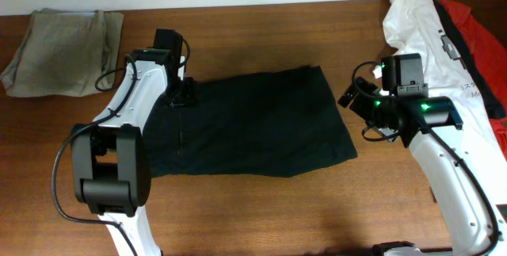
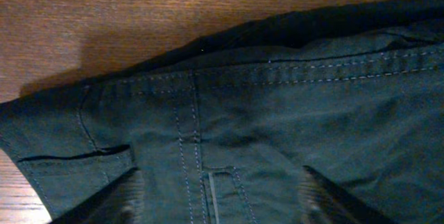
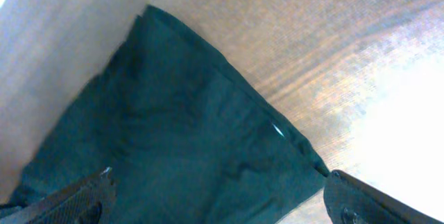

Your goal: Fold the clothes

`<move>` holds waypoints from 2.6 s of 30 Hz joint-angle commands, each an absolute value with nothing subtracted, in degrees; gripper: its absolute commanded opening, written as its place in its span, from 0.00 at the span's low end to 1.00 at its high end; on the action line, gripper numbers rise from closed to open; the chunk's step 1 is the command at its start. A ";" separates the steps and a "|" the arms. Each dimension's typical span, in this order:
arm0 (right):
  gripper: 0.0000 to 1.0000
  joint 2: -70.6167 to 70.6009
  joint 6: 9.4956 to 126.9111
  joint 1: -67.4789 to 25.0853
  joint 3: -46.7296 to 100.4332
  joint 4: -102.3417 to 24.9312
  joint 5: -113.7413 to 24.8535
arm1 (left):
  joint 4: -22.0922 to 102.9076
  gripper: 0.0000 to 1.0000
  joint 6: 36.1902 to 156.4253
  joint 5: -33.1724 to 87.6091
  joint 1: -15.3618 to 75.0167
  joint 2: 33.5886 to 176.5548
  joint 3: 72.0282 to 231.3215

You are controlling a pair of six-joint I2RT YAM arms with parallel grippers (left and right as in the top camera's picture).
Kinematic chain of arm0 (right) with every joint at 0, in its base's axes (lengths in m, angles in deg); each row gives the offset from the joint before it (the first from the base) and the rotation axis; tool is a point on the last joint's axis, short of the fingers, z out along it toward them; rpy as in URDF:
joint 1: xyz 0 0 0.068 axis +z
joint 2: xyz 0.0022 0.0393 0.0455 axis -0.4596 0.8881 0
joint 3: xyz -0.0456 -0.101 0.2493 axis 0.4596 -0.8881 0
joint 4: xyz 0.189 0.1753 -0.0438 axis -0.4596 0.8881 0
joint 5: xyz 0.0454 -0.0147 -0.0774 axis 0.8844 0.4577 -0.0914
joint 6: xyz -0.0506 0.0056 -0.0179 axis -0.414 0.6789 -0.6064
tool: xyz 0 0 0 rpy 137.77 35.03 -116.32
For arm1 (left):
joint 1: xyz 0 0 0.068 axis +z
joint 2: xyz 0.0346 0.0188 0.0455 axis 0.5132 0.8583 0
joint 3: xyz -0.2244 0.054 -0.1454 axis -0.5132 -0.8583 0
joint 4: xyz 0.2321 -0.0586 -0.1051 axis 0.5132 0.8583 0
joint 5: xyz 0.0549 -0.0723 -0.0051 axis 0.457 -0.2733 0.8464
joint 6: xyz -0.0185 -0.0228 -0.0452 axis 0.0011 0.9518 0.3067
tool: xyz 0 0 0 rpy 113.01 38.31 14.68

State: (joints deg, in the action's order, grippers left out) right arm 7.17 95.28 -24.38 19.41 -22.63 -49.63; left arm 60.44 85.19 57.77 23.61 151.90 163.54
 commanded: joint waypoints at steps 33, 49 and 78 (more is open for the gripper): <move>0.99 7.24 79.57 -34.96 24.76 -10.74 -48.70 | 62.67 0.99 88.73 55.70 36.07 133.69 151.04; 0.99 7.37 79.59 -34.93 27.65 -18.39 -71.19 | 65.79 0.31 70.22 24.60 46.08 155.07 150.19; 0.99 7.37 79.59 -34.93 27.65 -18.39 -71.16 | 92.07 0.01 83.66 45.47 11.11 155.42 198.06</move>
